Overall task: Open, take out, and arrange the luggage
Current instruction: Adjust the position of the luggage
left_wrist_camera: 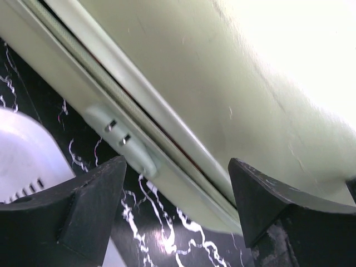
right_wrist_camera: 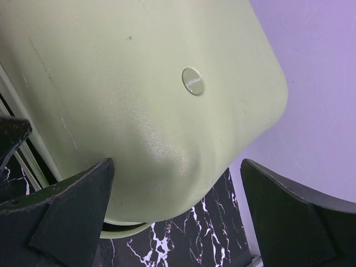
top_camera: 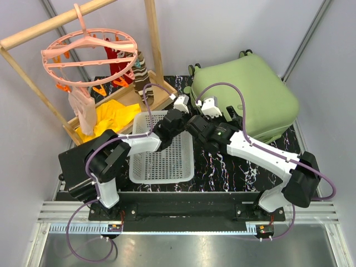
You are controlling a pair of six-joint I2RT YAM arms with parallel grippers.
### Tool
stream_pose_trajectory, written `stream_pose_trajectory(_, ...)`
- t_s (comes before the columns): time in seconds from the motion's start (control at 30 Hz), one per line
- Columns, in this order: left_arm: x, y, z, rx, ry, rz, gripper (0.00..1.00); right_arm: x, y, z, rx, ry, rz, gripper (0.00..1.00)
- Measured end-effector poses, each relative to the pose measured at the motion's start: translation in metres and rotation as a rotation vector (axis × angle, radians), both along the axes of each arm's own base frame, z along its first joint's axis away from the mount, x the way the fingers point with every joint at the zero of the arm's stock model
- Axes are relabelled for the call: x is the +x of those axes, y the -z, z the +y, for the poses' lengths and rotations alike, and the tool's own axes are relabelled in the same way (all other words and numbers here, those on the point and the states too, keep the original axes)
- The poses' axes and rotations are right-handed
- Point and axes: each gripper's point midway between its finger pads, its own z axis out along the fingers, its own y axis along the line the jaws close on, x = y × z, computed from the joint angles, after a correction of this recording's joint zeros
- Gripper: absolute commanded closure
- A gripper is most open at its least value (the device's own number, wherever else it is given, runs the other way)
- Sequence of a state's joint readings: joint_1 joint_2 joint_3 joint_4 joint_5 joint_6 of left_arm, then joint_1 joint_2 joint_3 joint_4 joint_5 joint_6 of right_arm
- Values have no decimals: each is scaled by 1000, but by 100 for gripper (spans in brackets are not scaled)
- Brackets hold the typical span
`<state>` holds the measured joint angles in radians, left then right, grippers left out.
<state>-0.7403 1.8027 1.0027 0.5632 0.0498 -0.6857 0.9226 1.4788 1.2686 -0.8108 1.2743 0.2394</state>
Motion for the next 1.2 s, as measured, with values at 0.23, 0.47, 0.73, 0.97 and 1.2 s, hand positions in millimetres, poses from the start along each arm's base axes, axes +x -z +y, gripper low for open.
stream_pose_trajectory(0.23, 11, 8, -10, 38, -15, 4, 43, 0, 0, 0, 1, 0, 0, 0)
stream_pose_trajectory(0.47, 11, 15, -8, 62, -38, 9, 54, 0, 1, 0, 4, 1, -2, 0)
stream_pose_trajectory(0.73, 11, 21, -6, 60, -53, 20, 62, -4, 1, -3, 38, -3, -7, 0)
stream_pose_trajectory(0.97, 14, 23, -9, 55, -55, 20, 60, -13, 2, -6, 32, -21, -6, 0)
stream_pose_trajectory(1.2, 14, 21, -13, 46, -45, 15, 81, -15, 23, 4, -30, -60, 55, 0)
